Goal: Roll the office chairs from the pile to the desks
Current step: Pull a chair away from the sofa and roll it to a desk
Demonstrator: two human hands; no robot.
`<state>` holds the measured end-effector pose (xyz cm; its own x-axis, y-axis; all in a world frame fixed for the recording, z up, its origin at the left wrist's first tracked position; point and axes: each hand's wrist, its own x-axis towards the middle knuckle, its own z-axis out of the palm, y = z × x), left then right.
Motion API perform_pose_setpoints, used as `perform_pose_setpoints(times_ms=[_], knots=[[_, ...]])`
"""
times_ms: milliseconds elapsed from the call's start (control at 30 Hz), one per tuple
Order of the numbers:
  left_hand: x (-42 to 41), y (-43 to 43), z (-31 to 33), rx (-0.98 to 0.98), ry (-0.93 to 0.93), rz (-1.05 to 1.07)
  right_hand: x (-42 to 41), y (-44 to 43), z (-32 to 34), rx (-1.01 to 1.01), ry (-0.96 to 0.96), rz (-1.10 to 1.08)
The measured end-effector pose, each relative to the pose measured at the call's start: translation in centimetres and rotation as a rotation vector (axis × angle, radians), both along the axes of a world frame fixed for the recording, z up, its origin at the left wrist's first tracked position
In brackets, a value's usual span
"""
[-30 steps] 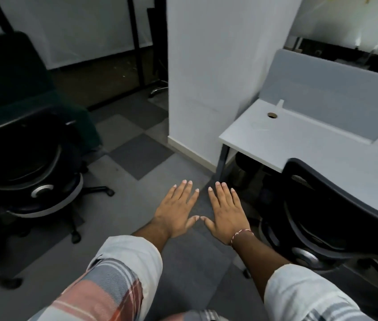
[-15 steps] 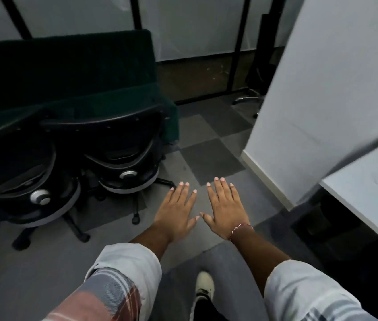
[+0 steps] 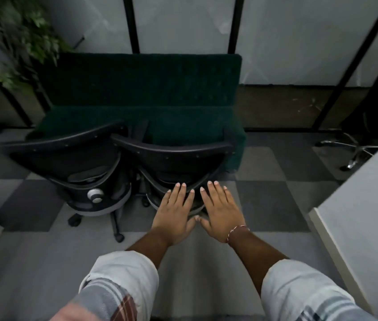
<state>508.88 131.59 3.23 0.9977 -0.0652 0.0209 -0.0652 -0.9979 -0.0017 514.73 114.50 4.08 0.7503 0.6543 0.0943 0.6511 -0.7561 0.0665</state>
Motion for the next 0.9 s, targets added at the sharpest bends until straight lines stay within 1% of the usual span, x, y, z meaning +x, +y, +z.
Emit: perform_pose_setpoints(times_ms=[133,200,267,400,567,667,733,767,900], knots=[[2.8,2.9,1.8,0.031,-0.041,0.054,3.9,3.0,1.2,-0.001,0.004,0.075],[4.8,4.9,2.5,0.034,-0.025,0.097,6.2,5.0,1.8,0.004,-0.006,0.100],[6.6,6.7,2.9,0.041,-0.040,0.123,8.2,6.9,2.4,0.011,-0.032,0.105],[10.3,10.2,3.7,0.038,-0.018,0.145,12.2,10.2,3.1,-0.018,0.008,0.108],[16.5,13.9,4.8,0.106,0.103,0.118,16.7,14.4,3.9,-0.016,0.061,0.014],[20.0,15.4,6.5,0.072,0.309,0.071,18.7,15.8,4.3,-0.085,0.163,-0.023],[21.4,16.2,6.8,0.088,0.409,0.040,19.4,16.3,4.2,-0.112,0.176,-0.011],[21.6,16.4,6.9,0.098,0.422,0.027,19.6,16.4,4.2,-0.112,0.157,-0.004],[22.2,16.7,6.5,0.128,0.372,-0.044,19.6,16.2,3.5,-0.071,0.082,0.004]])
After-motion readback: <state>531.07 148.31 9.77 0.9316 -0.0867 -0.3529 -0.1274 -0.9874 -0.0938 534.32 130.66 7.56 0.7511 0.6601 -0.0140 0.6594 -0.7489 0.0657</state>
